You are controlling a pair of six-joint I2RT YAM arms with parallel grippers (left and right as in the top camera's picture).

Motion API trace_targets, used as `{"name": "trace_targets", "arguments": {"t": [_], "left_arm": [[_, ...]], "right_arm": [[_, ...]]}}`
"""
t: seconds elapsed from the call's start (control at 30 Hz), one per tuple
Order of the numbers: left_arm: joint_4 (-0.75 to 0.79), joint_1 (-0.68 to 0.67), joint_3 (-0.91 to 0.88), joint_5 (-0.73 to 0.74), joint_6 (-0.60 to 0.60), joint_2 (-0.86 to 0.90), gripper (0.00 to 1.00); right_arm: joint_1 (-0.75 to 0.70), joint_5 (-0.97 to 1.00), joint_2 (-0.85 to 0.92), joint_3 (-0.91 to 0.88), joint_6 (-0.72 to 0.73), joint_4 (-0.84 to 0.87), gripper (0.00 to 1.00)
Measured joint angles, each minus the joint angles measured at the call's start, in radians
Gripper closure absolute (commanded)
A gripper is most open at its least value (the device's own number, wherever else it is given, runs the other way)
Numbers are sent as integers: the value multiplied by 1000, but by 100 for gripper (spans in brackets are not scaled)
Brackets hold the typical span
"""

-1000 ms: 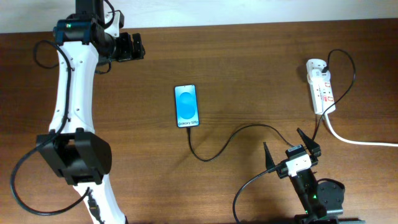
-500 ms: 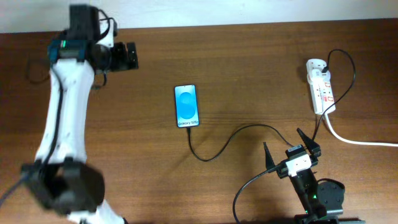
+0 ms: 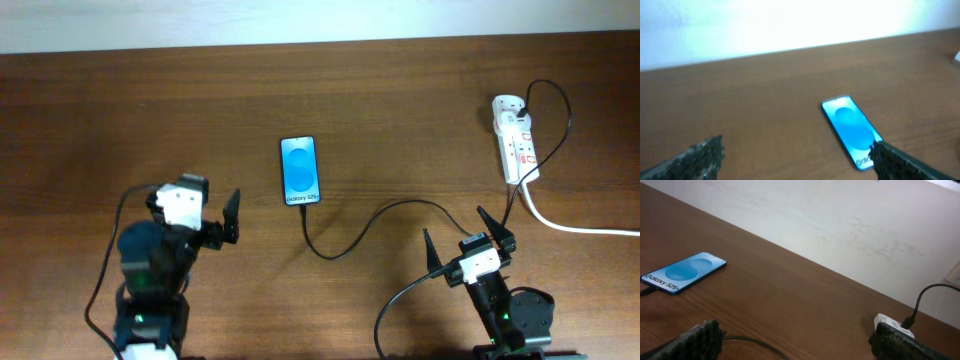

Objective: Plug charger to phone and switch on socket

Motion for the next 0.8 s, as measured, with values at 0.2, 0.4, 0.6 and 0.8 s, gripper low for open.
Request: {"name": "trace_targets", "arguments": {"t": [0.2, 0.4, 0.6, 0.8], "left_arm": [[46, 0, -224, 8, 74, -349, 1], [43, 0, -330, -1, 85, -635, 1], [-102, 0, -368, -14, 91, -751, 1], [-150, 0, -372, -18, 108, -768, 1]], "right_arm": [[0, 0, 0, 0, 0, -1, 2], [0, 0, 0, 0, 0, -1, 2], [0, 0, 0, 0, 1, -1, 2], [0, 0, 0, 0, 0, -1, 1]]}}
